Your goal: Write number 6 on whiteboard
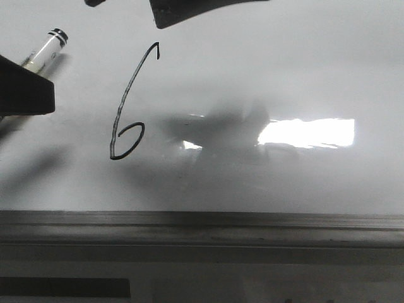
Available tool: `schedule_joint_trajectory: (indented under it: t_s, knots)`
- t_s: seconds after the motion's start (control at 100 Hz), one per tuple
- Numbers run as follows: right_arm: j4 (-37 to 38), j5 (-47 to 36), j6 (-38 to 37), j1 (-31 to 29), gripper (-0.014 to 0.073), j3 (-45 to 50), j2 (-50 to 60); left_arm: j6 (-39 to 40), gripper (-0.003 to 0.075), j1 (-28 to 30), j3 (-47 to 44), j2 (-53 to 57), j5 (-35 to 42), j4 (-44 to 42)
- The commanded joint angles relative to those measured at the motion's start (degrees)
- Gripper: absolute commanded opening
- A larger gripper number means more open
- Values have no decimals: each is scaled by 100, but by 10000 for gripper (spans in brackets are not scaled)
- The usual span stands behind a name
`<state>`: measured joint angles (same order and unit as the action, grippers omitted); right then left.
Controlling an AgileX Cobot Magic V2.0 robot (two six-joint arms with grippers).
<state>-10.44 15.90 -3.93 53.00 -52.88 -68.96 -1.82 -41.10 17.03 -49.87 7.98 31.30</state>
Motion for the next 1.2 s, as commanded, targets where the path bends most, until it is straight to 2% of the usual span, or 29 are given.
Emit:
schedule_joint_trajectory:
  t_s: [0.0,0.23,0.44,0.98,1.03,1.08,1.13,1.19]
  knots:
    - [-4,-455,56,-22,331,-193,159,-10,547,-44,104,-49,142,42]
    - [-4,-464,56,-22,331,-193,159,1,547,-553,114,-49,162,42]
    - [-4,-464,56,-22,331,-193,159,1,547,-621,114,-49,202,42]
    - [21,-464,56,-22,320,-193,333,13,540,-631,114,41,-1353,100]
    - [48,-452,56,-22,261,-193,418,13,502,-631,114,144,-1481,83]
    - [118,-442,56,-22,173,-193,527,13,421,-631,114,275,-1553,87]
    - [226,-420,56,-22,66,-193,645,13,297,-631,114,443,-1613,87]
    - [346,-409,56,-22,-53,-157,830,13,106,-631,114,684,-1664,87]
